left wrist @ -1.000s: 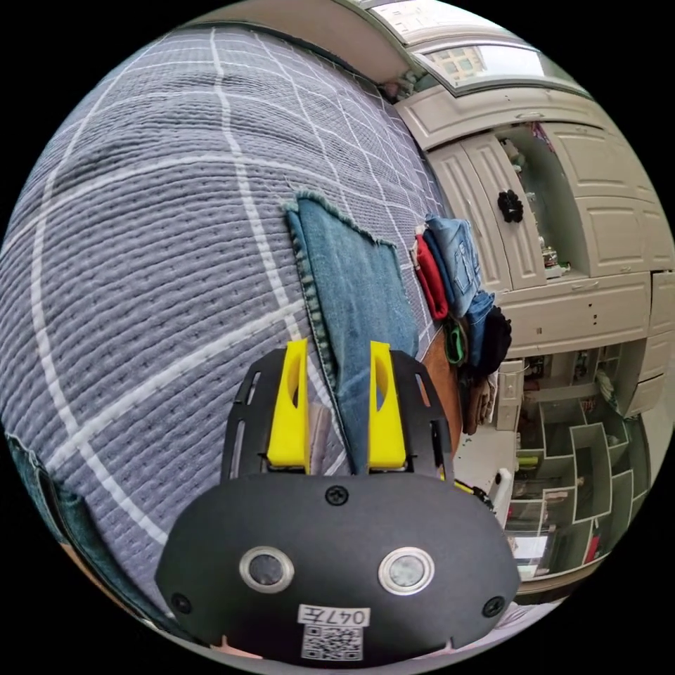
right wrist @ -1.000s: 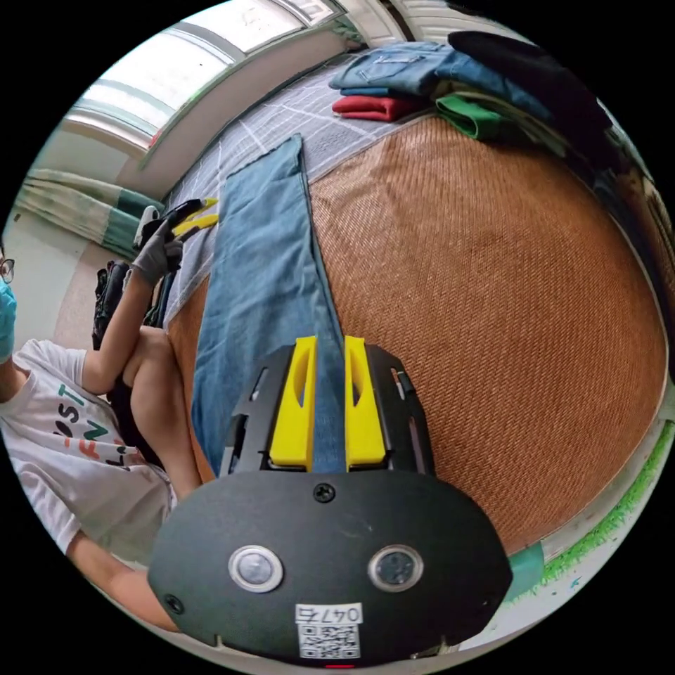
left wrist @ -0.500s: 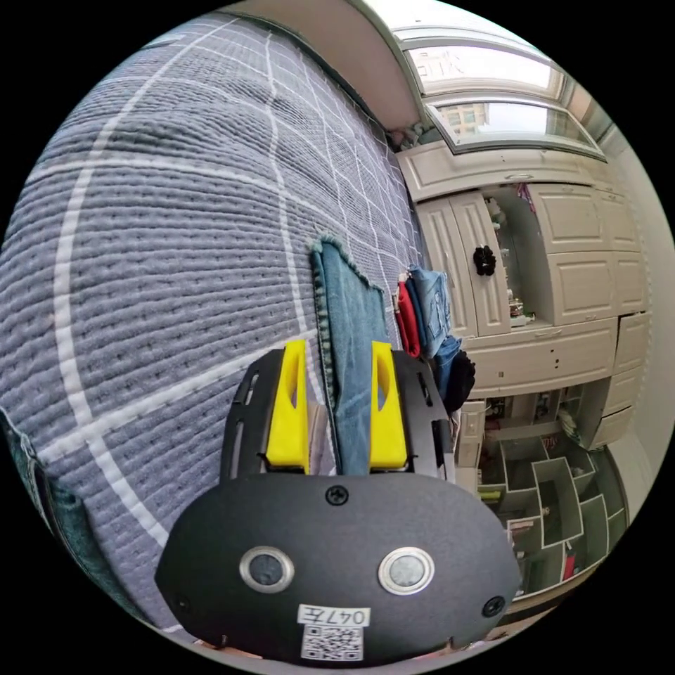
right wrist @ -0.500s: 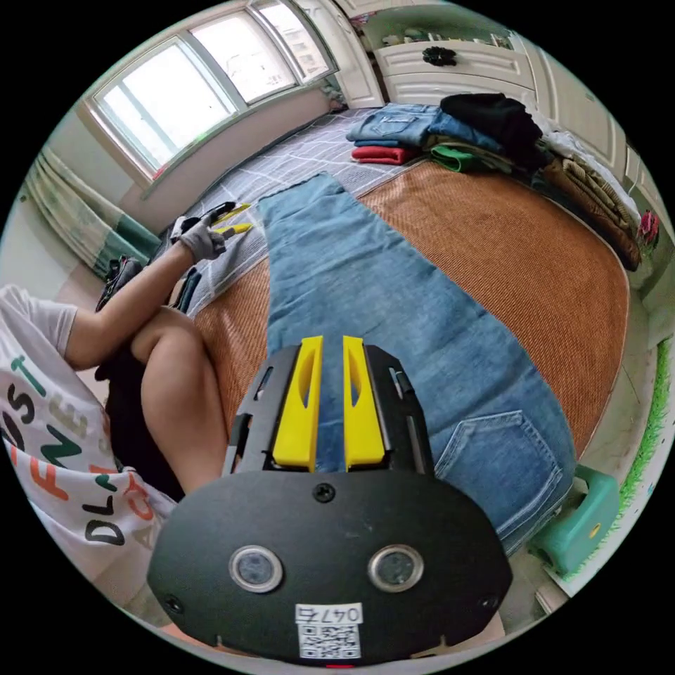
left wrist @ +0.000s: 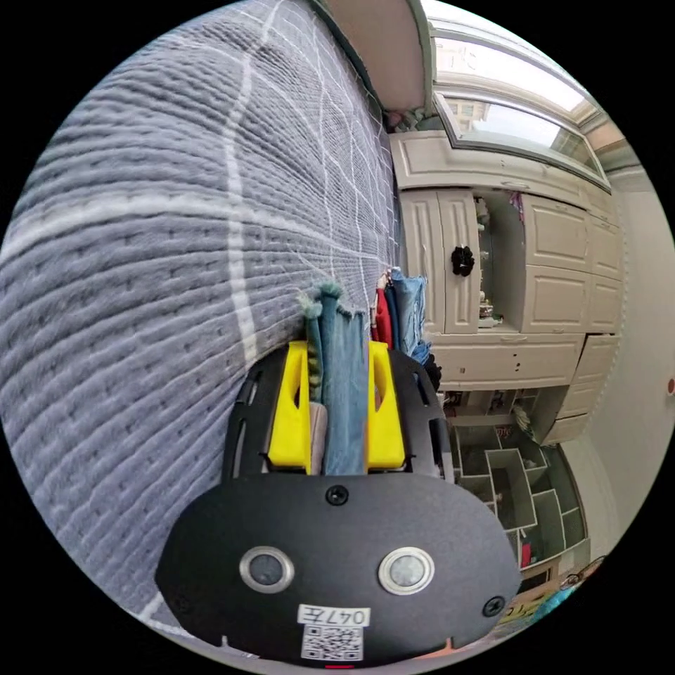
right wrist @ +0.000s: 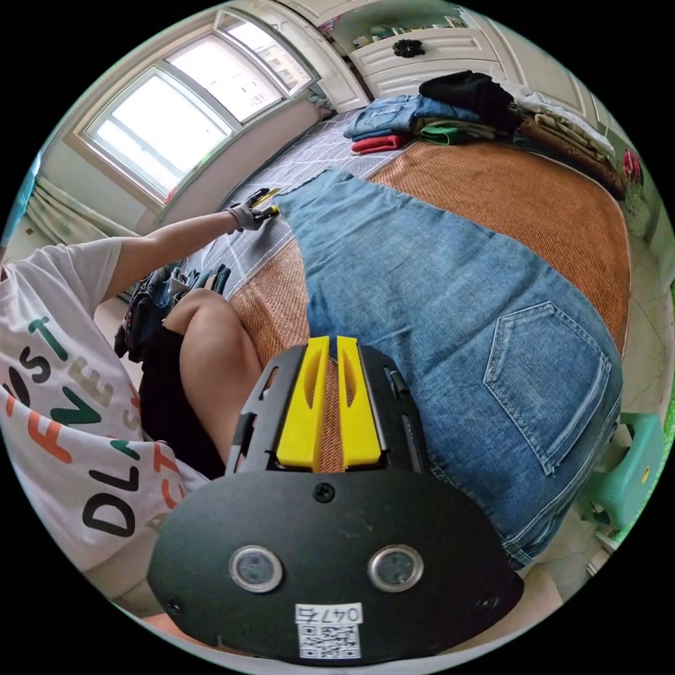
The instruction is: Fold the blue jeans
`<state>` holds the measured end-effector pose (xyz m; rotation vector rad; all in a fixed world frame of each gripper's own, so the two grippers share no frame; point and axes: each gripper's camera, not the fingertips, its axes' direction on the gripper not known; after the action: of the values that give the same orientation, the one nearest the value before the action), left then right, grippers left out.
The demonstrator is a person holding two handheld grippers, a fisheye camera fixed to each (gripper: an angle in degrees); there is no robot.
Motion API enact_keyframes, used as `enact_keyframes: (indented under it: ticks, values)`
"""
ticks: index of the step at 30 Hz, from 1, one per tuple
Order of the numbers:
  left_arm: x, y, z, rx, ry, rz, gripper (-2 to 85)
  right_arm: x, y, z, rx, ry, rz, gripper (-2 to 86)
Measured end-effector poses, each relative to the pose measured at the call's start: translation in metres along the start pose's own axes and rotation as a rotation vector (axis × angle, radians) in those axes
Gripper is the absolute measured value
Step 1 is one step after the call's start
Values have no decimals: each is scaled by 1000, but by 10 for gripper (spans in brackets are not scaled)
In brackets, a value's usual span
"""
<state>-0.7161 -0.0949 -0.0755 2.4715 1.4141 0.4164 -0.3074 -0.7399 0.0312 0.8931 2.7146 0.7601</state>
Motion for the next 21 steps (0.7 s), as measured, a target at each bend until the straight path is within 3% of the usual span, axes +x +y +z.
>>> enact_keyframes:
  ticks: [2,6,8,9,10,11,12,13,15,21]
  values:
    - [16,-24,0,-86,-75,38,15,-1,1,3,-3,-6,10,-6]
    - [62,-49,-41,-96,-86,176,-5,-6,2,6,3,-15,15,-9]
    - [125,-37,-110,-1,-115,454,-8,-12,0,5,24,-20,3,-10]
    - [137,-32,-127,31,-216,533,-8,-14,0,5,31,-21,-1,-10]
    - [135,-37,-145,35,-474,541,-9,-17,-1,6,42,-26,-7,-11]
    - [103,-55,-155,-25,-622,377,-9,-19,-3,11,45,-41,-12,-11]
    - [85,-65,-161,-71,-634,292,-9,-21,-5,15,42,-51,-16,-11]
    - [56,-79,-180,-107,-534,171,-9,-24,-9,23,31,-61,-28,-11]
    - [40,-89,-213,-42,-374,82,-9,-30,-18,34,15,-54,-38,-10]
    - [104,-118,-252,-94,-455,267,-9,-65,-95,67,27,-147,-154,-10]
